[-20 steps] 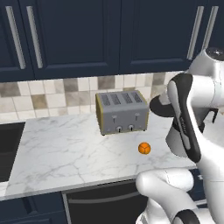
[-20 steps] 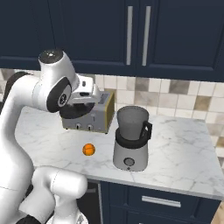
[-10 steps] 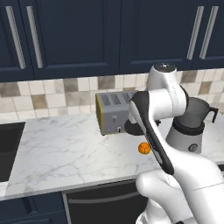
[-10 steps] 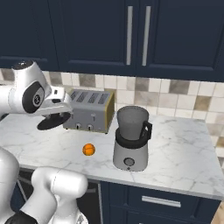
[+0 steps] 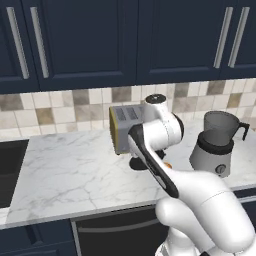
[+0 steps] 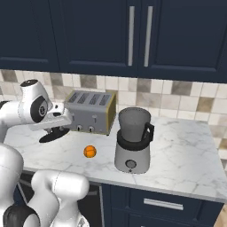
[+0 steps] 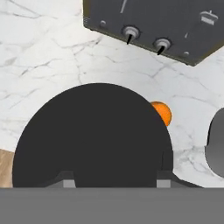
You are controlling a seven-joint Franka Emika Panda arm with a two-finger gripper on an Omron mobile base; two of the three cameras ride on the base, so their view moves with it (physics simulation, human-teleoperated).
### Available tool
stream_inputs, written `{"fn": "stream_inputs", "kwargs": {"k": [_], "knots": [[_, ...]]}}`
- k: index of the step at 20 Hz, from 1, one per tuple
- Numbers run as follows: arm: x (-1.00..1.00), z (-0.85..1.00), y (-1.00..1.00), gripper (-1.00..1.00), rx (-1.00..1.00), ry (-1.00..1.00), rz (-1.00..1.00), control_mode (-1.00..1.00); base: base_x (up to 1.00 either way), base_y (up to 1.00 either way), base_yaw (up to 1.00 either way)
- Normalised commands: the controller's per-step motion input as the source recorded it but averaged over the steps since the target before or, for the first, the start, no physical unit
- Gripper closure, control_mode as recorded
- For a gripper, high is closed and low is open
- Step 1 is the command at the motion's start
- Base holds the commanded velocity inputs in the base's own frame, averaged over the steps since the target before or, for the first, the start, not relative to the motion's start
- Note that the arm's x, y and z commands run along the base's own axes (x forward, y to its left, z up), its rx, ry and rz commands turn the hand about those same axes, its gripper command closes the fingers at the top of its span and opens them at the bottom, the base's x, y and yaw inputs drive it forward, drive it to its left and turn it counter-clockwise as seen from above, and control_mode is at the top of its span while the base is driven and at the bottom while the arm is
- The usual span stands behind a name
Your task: Open the blender lid, put the orange in the blender, close the lid, and start the blender.
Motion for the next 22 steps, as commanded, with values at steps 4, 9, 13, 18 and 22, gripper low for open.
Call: {"fn": "stream_inputs", "kwargs": {"k": [4, 9, 13, 18, 22], "knots": [[0.41, -0.52, 0.2, 1.0, 0.0, 0.03, 0.0, -1.0, 0.0, 0.0, 0.0], [0.23, -0.47, 0.19, 1.0, 0.02, 0.01, 0.0, -1.0, 0.0, 0.0, 0.0], [0.08, -0.52, 0.16, 1.0, 0.03, 0.0, 0.0, -1.0, 0.0, 0.0, 0.0], [0.19, -0.45, 0.18, 1.0, 0.0, 0.0, 0.0, -1.0, 0.0, 0.0, 0.0], [0.29, -0.31, 0.06, 1.0, 0.0, 0.04, 0.0, -1.0, 0.0, 0.0, 0.0]]}}
